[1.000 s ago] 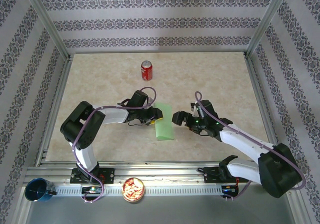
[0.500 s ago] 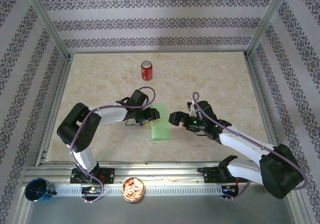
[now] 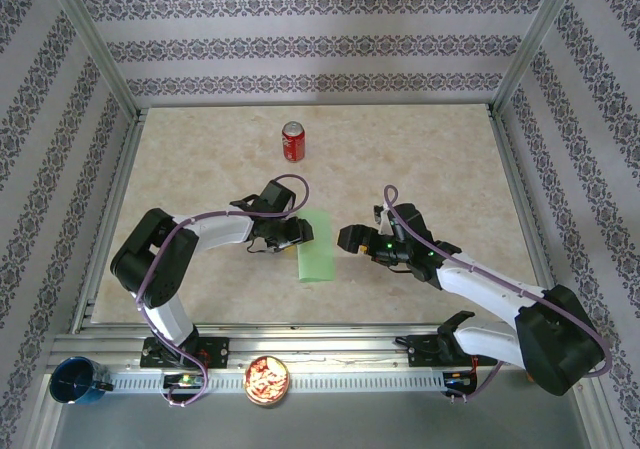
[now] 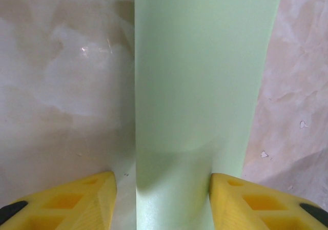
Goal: Fold a paper plane with a square sheet of paper (pick it up from the middle)
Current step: First fold the square sheet of paper in half at the center of the table.
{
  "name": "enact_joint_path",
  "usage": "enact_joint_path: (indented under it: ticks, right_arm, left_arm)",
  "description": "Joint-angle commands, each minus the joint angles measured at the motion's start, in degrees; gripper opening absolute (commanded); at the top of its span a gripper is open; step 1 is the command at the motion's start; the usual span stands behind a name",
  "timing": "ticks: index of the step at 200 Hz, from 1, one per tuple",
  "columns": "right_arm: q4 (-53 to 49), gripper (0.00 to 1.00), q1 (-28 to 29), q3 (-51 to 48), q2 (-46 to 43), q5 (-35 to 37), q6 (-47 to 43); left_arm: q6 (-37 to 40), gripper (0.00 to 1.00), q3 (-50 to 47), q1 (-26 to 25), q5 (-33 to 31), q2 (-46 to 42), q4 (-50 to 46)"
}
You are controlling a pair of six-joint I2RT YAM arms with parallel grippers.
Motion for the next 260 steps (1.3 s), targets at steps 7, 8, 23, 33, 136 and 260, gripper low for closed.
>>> enact_joint_path:
  ticks: [7, 8, 23, 33, 136, 260]
  right_arm:
    - [1.0, 0.94, 0.3, -0.9, -0.7, -0.4, 0.2]
    - [1.0, 0.94, 0.3, -0.9, -0.7, -0.4, 0.2]
    - [0.7, 0.94, 0.4, -1.0, -0.9, -0.1, 0.4]
    - [0.6, 0.94, 0.4, -1.1, -0.8, -0.1, 0.5]
    - [-0.3, 0.94, 0.5, -0.4, -0.3, -0.1, 0.7]
    - [-2.3, 0.91, 0.6, 0.8, 1.4, 1.1, 0.9]
  left_arm:
    - [0.6, 0.51, -0.7, 0.5, -2.8, -1.6, -2.8]
    - [0.6, 0.51, -0.7, 0.5, -2.8, -1.6, -2.9]
    - [1.4, 0.5, 0.1, 0.5, -3.0, -1.1, -4.5]
    - [1.7, 0.5, 0.7, 0.5, -3.8, -0.9, -6.0]
    - [3.7, 0.52, 2.4, 0.4, -4.3, 2.6, -8.9]
    - [2.1, 0.54, 4.1, -0.7, -8.8, 6.2, -11.7]
